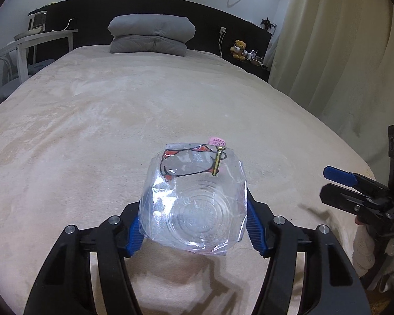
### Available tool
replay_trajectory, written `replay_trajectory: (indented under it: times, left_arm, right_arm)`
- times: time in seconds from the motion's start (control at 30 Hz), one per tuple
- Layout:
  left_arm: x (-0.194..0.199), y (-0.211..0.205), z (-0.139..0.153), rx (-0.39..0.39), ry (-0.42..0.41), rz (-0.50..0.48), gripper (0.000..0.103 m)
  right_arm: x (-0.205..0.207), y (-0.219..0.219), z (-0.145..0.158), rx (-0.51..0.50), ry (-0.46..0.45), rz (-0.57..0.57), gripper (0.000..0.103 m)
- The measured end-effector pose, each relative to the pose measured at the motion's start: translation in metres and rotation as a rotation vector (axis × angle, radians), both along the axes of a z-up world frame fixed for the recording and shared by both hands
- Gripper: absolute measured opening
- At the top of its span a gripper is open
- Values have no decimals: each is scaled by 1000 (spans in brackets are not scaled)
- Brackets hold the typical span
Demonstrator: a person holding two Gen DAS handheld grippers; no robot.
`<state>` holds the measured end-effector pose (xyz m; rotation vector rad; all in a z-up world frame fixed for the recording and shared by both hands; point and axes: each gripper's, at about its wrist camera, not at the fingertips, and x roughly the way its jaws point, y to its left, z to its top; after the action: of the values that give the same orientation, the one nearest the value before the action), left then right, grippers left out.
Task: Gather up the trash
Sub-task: 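Grasp the pink carton with the right tool while the left tool holds the cup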
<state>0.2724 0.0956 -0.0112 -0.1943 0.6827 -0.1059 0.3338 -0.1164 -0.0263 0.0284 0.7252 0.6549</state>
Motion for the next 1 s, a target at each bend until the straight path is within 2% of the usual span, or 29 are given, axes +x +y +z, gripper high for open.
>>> replay_trajectory:
  times: [0.4,0.63,0.73,0.8,0.83,1.0]
  left_arm:
    - [-28,41,13,-14,-35,52,62]
    - [-32,46,16,-21,-43,59,62]
    - [-33,46,16,-26,-43,60,62]
    - [-33,46,16,-25,-43,59,62]
    - [-33,46,16,-25,-42,58,62]
    - [-31,45,15,-21,-38,52,62]
  right_arm:
    - [48,66,-23,-2,87,-27,97]
    - [74,94,-36,-27,137,-45,87]
    - [83,105,-40,-48,147,-48,80]
    - [87,112,-44,-69,154,-43,68]
    - [89,115,-46,-80,155,-43,66]
    - [95,122,-51,-126,160,-46,34]
